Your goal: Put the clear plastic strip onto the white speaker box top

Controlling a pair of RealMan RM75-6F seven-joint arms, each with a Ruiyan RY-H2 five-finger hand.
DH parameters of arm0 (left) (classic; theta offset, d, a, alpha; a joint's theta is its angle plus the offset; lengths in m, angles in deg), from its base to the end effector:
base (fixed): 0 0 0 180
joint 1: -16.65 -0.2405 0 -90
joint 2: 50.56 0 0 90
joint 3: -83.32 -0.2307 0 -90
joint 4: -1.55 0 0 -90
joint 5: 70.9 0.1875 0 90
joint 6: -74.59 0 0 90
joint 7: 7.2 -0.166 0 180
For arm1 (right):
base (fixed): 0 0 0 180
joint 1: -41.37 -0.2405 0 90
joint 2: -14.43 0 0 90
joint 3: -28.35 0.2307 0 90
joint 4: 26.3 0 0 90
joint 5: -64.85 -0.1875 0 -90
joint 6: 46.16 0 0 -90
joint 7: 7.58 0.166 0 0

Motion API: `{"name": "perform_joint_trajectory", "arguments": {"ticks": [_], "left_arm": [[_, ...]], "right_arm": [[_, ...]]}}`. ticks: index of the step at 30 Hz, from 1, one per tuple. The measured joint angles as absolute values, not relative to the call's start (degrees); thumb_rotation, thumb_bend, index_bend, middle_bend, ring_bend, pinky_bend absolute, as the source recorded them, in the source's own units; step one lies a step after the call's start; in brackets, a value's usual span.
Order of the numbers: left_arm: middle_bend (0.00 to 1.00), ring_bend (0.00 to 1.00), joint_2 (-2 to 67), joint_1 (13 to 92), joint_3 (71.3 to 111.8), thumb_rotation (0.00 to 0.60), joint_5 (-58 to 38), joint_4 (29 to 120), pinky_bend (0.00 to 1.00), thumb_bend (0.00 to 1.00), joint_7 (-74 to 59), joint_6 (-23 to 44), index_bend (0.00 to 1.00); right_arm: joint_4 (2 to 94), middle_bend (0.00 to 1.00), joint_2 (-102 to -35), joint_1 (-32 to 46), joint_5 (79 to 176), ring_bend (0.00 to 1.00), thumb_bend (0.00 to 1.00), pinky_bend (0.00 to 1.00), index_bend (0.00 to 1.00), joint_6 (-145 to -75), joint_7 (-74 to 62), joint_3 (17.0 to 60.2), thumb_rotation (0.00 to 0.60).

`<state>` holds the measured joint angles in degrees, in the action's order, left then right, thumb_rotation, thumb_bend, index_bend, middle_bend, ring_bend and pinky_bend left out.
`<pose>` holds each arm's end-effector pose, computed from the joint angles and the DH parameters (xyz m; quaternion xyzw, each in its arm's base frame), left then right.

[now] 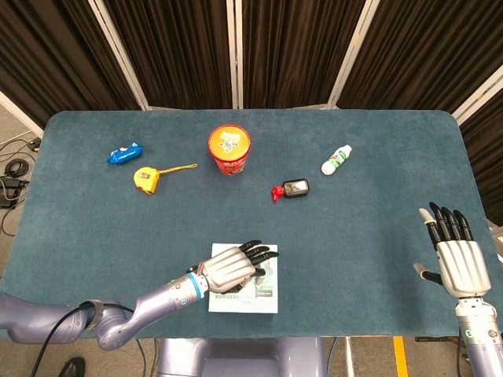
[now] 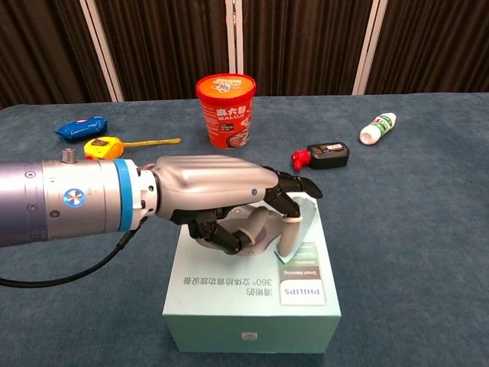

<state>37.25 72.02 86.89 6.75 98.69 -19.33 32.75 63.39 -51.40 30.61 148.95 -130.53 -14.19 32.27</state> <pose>-0.0242 0.2592 -0.0554 -0.8783 -0.2914 -0.3502 0.1452 -0.2670 -0.2318 0.1672 0.6231 -0.3228 0.3782 0.6037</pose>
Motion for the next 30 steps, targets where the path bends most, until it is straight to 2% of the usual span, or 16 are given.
{"name": "perform_joint_trajectory", "arguments": {"ticks": [30], "left_arm": [[0.00,0.00,36.47,70.99,85.43,0.600,9.94,99.35,0.00,1.00,-16.94,31.41,0.44]], "right_arm": [[63.54,0.00,-51.36,31.35,149.42,0.00,0.00,0.00,0.06,-129.93,-14.28,33.20,0.600]]}}
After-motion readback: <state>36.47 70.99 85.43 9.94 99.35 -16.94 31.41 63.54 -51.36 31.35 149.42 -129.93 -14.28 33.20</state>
